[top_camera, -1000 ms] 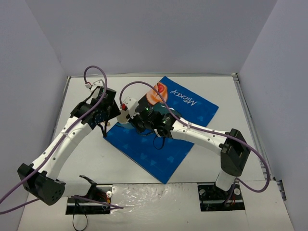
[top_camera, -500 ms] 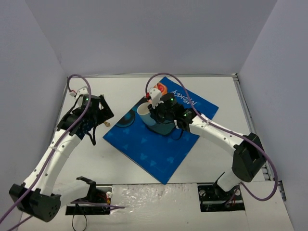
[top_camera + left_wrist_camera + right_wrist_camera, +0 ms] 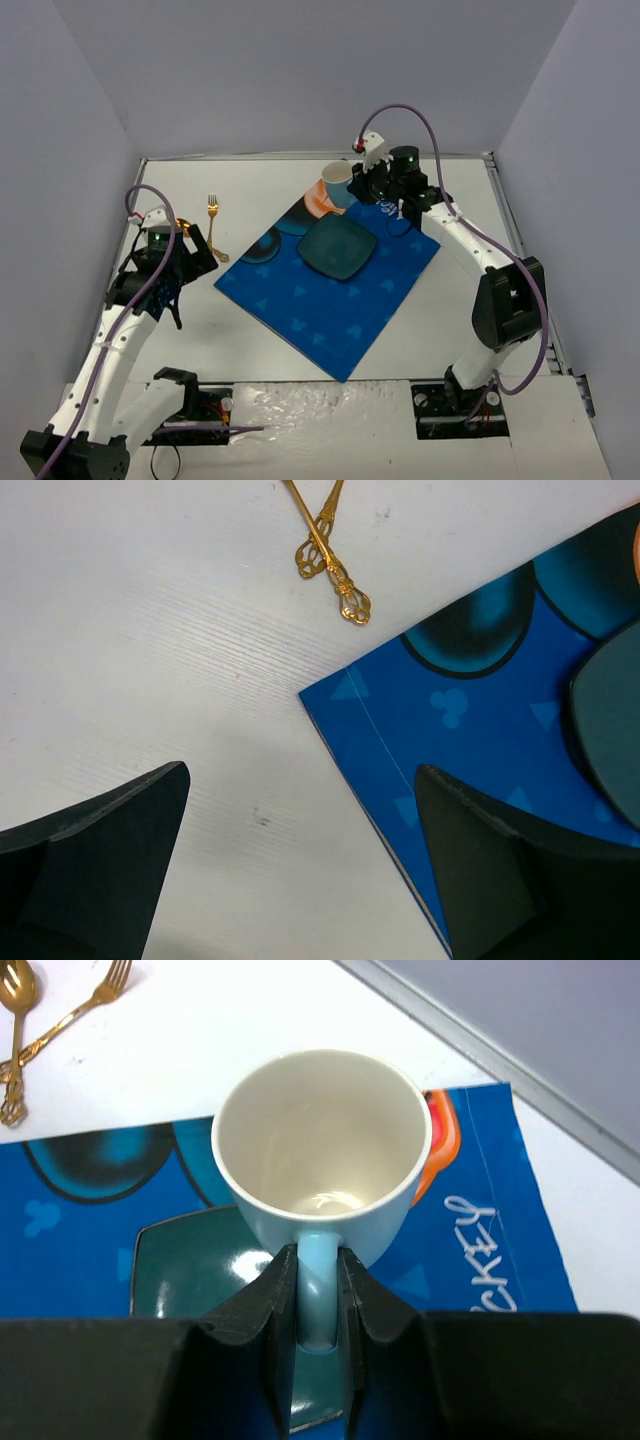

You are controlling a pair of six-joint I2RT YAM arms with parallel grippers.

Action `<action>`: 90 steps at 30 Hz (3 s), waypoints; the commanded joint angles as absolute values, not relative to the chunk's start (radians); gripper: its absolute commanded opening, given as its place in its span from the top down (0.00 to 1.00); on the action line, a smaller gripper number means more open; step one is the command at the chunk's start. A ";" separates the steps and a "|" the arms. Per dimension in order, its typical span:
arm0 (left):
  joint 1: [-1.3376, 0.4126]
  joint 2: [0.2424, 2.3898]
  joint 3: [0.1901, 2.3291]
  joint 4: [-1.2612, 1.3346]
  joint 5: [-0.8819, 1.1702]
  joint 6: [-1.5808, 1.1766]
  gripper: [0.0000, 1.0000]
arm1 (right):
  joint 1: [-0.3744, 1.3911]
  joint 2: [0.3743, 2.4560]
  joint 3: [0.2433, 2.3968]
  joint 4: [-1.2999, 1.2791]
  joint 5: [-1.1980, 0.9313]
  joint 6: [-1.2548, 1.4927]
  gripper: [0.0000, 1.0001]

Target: Set the dinner table for one person

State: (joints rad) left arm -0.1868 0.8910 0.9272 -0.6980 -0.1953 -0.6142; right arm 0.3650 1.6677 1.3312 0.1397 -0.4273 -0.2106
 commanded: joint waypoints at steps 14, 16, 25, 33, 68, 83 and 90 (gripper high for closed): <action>-0.153 0.800 0.795 -0.543 -0.206 -0.448 0.06 | 0.231 1.988 1.722 0.334 -0.746 -0.373 1.00; -0.153 0.804 0.793 -0.538 -0.216 -0.446 0.06 | 0.230 2.011 1.736 0.364 -0.752 -0.353 1.00; -0.153 0.823 0.792 -0.532 -0.231 -0.439 0.06 | 0.227 2.120 1.802 0.446 -0.756 -0.337 1.00; -0.153 0.840 0.794 -0.538 -0.235 -0.440 0.06 | 0.226 2.181 1.818 0.519 -0.749 -0.333 1.00; -0.155 0.856 0.790 -0.534 -0.235 -0.436 0.06 | 0.196 2.360 1.956 0.519 -0.787 -0.386 1.00; -0.155 0.858 0.789 -0.534 -0.231 -0.434 0.06 | 0.180 2.366 1.876 0.485 -0.770 -0.441 0.88; -0.155 0.858 0.789 -0.534 -0.233 -0.434 0.06 | 0.160 2.336 1.849 0.471 -0.756 -0.464 0.77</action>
